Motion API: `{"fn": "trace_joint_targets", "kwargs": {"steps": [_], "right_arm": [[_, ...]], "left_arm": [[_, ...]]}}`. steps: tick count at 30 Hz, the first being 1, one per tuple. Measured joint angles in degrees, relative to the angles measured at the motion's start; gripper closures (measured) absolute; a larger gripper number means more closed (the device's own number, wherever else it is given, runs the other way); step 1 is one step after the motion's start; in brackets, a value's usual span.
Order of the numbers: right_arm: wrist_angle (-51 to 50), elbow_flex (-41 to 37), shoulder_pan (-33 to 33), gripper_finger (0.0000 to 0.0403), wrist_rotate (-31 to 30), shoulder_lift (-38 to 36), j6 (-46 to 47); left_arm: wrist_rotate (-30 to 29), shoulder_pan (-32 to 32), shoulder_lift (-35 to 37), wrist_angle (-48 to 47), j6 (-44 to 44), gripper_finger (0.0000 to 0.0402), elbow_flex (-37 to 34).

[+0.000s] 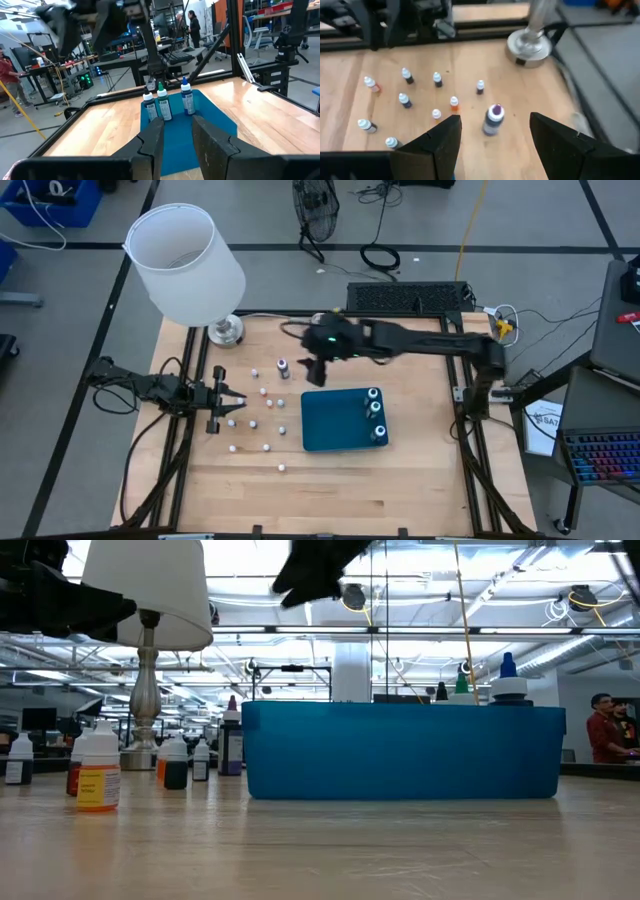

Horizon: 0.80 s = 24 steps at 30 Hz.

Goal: Pick & Place food coloring
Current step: Put the large purple food coloring bottle into the blue bin

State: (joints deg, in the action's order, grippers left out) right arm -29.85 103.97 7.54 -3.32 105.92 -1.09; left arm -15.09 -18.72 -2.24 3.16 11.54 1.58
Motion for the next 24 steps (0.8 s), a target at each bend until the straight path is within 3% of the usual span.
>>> {"fn": "trace_joint_targets", "kwargs": {"steps": [4,10,24], "right_arm": [[0.55,4.57,1.8,0.0179,4.73,7.88,-2.76],[1.68,4.62,4.9,0.0171,5.11,15.28,-2.87],[8.86,4.62,6.87,0.0161,9.47,23.09,-1.57]], "left_arm": [[0.0,0.0,0.0,0.0,-0.01,0.0295,0.0],[0.0,-0.04,0.0,0.01,-0.01,0.0295,0.01],[0.0,-0.04,0.0,0.02,-0.01,0.0295,0.0]]}}
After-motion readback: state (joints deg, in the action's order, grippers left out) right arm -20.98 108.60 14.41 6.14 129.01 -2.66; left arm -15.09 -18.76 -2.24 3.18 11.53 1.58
